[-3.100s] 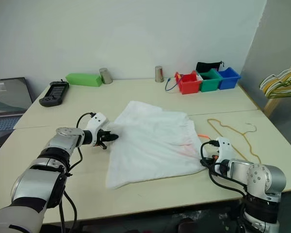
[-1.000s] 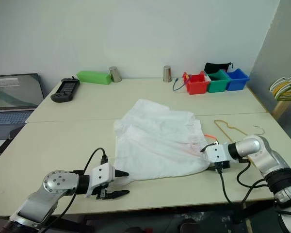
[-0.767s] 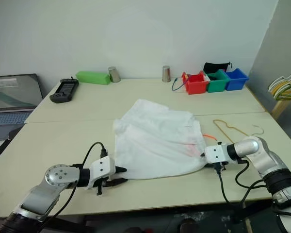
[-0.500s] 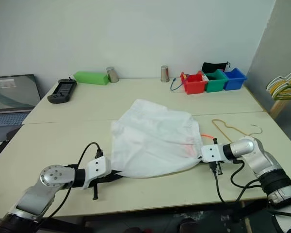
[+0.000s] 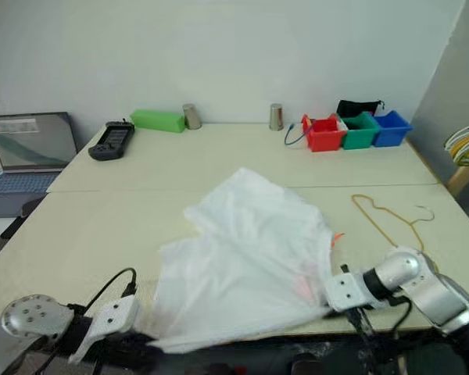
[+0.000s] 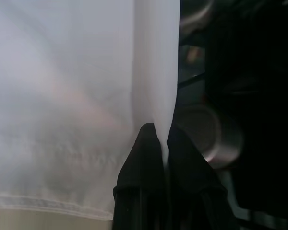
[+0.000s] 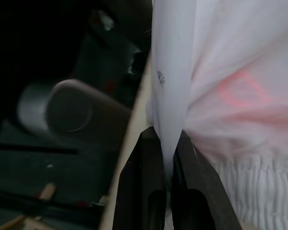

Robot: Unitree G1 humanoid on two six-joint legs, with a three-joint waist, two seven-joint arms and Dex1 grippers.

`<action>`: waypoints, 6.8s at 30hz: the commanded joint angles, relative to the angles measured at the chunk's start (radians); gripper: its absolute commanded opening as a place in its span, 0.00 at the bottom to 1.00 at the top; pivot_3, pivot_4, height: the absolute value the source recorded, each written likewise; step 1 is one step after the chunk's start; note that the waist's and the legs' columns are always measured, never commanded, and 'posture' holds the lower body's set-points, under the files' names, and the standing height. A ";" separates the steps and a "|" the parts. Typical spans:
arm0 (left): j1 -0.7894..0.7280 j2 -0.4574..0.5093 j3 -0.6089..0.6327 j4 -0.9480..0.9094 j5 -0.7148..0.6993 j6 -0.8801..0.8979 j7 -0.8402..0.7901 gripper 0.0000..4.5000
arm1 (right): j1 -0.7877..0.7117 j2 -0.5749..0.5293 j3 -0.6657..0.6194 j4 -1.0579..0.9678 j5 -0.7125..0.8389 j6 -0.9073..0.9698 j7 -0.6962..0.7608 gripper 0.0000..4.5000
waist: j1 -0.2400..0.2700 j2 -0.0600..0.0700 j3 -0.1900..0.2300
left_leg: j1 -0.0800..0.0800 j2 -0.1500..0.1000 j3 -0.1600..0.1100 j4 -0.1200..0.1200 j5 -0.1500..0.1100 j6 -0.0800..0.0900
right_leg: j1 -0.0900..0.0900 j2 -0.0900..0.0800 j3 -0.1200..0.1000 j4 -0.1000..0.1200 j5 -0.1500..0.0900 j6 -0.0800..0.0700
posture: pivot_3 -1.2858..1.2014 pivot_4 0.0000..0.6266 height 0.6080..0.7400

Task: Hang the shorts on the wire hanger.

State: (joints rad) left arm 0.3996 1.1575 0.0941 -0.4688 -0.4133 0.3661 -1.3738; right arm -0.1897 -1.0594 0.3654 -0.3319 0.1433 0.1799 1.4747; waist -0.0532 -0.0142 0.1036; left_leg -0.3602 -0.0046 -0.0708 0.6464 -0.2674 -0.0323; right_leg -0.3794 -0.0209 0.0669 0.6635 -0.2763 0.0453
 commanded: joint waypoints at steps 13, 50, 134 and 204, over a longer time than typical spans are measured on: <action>-1.539 -0.286 -0.252 1.507 0.573 -0.430 0.800 0.01 | -1.072 0.575 0.052 1.270 -0.269 -0.162 -0.614 0.00 | -0.012 -0.015 -0.006 | 0.000 0.001 0.003 0.001 0.020 -0.014 | -0.005 0.006 -0.007 -0.002 0.033 0.003 | 0.51 0.00 1.00; -0.132 0.039 -0.041 0.109 0.110 -0.061 0.174 0.01 | -0.339 0.256 0.126 0.304 -0.287 -0.139 -0.007 0.00 | 0.036 -0.013 -0.026 | 0.013 0.003 0.010 -0.005 0.025 -0.023 | -0.001 0.002 -0.005 0.016 0.015 -0.016 | 0.54 0.01 1.00; -0.382 0.023 -0.234 0.343 0.369 -0.078 0.226 0.01 | -0.030 0.140 0.059 -0.171 -0.161 0.561 -0.264 0.00 | 0.020 -0.012 -0.034 | -0.001 0.021 0.014 -0.006 0.029 -0.028 | -0.025 0.016 -0.021 0.013 0.030 -0.031 | 0.51 0.02 1.00; -1.064 -0.815 -0.388 0.430 0.231 0.087 0.561 1.00 | -0.599 0.212 -0.221 1.037 -0.114 0.508 -0.567 1.00 | -0.226 -0.007 -0.030 | -0.003 0.030 0.026 -0.005 0.020 -0.028 | -0.019 0.037 0.007 0.000 0.039 -0.018 | 0.44 0.05 1.00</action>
State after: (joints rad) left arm -0.6831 0.3169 -0.3315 -0.0088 -0.1906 0.4505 -0.8171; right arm -0.7477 -0.8514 0.1408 0.6764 0.0528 0.7350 0.8957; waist -0.2793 -0.0217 0.0733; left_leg -0.3628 0.0253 -0.0450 0.6413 -0.2471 -0.0607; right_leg -0.3984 0.0166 0.0743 0.6631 -0.2375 0.0277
